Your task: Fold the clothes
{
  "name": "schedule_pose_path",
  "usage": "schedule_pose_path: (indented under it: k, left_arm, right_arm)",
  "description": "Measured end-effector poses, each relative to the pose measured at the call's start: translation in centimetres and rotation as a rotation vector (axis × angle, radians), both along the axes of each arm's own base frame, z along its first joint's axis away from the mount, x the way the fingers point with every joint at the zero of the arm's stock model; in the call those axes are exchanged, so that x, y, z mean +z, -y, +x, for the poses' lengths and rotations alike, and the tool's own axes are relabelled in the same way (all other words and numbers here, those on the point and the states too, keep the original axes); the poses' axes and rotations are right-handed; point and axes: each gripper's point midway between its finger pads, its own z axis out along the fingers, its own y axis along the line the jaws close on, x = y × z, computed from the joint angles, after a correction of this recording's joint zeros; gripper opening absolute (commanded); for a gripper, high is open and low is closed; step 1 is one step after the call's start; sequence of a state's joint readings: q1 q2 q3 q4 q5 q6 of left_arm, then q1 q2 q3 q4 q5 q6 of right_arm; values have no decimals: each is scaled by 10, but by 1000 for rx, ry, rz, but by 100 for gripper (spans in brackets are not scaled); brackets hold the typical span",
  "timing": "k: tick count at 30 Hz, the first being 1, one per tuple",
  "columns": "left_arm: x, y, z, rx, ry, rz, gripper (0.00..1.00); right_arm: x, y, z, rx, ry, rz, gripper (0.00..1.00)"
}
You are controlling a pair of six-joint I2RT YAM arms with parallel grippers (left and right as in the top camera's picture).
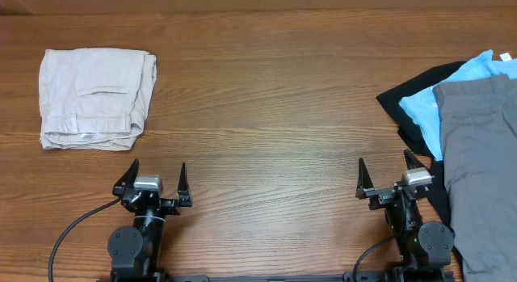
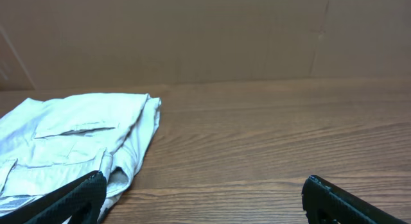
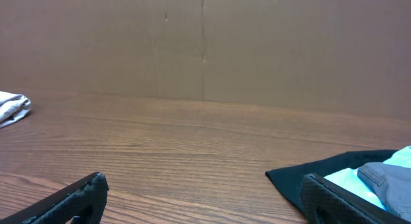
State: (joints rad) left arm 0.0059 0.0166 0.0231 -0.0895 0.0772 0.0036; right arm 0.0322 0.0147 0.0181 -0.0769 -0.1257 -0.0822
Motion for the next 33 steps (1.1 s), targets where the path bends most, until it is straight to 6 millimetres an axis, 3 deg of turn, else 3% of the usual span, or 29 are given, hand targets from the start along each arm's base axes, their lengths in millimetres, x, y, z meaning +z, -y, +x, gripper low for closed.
schedule_pose_path:
  k: [33]
  left_arm:
    - [0,0,0,0,0,0,100]
  right_arm:
    - [0,-5,-1,20,1,0,100]
